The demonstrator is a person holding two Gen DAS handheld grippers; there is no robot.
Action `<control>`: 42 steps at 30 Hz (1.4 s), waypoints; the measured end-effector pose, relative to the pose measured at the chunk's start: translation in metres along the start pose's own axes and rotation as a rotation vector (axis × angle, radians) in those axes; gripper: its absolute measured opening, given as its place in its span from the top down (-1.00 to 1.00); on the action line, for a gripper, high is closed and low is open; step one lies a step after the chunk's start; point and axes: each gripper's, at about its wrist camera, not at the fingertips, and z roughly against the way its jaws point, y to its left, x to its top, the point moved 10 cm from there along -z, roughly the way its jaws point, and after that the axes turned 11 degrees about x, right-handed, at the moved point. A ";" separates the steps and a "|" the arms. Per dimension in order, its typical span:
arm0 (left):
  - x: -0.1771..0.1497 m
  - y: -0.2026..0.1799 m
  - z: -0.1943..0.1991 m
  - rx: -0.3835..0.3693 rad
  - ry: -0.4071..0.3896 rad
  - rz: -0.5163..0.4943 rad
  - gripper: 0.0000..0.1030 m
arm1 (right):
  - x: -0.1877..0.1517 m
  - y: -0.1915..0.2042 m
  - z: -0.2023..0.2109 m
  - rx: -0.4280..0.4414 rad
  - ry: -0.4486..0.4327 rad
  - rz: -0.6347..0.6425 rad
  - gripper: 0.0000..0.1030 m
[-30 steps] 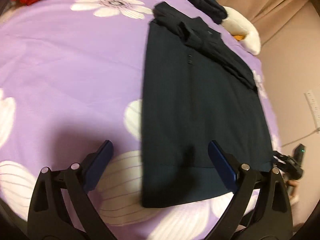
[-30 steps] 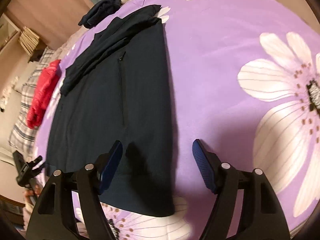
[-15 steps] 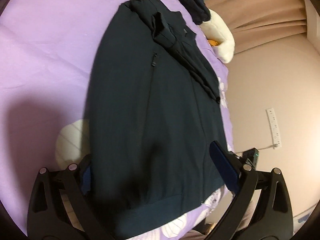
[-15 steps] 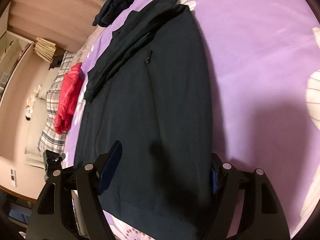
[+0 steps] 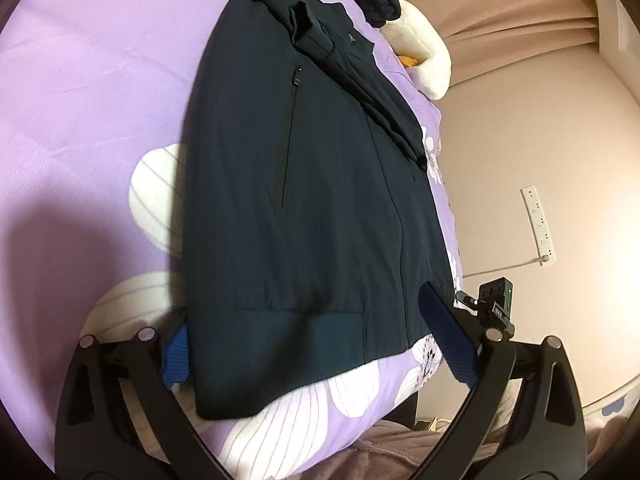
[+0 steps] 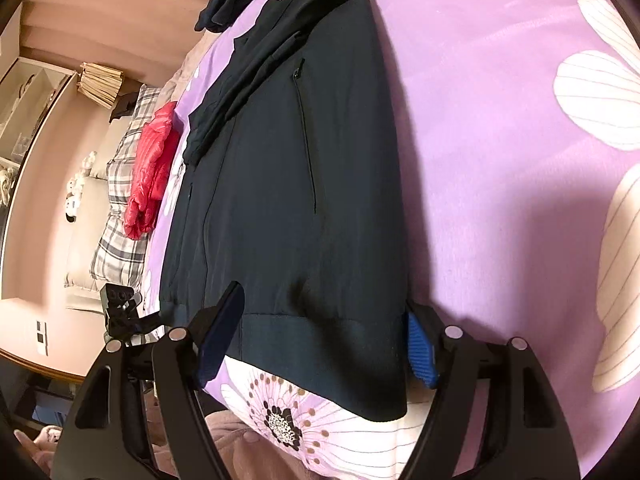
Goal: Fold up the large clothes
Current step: 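Grasp the ribbed hem with both grippers, then lift the hem with both grippers and fold it toward the collar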
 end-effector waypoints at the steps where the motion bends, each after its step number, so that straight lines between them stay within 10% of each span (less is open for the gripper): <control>1: 0.003 0.000 -0.002 0.002 -0.001 0.003 -0.91 | 0.002 0.000 -0.003 -0.002 -0.008 -0.001 -0.45; 6: 0.013 -0.005 -0.014 0.033 -0.011 0.021 -0.82 | 0.017 0.006 -0.019 0.001 -0.051 0.004 -0.45; 18: 0.015 0.013 -0.009 0.216 -0.094 0.047 0.66 | 0.024 -0.002 -0.025 -0.057 -0.108 0.014 0.61; 42: 0.034 -0.070 0.024 0.208 -0.266 -0.169 0.83 | 0.042 0.084 -0.020 0.096 -0.211 0.172 0.75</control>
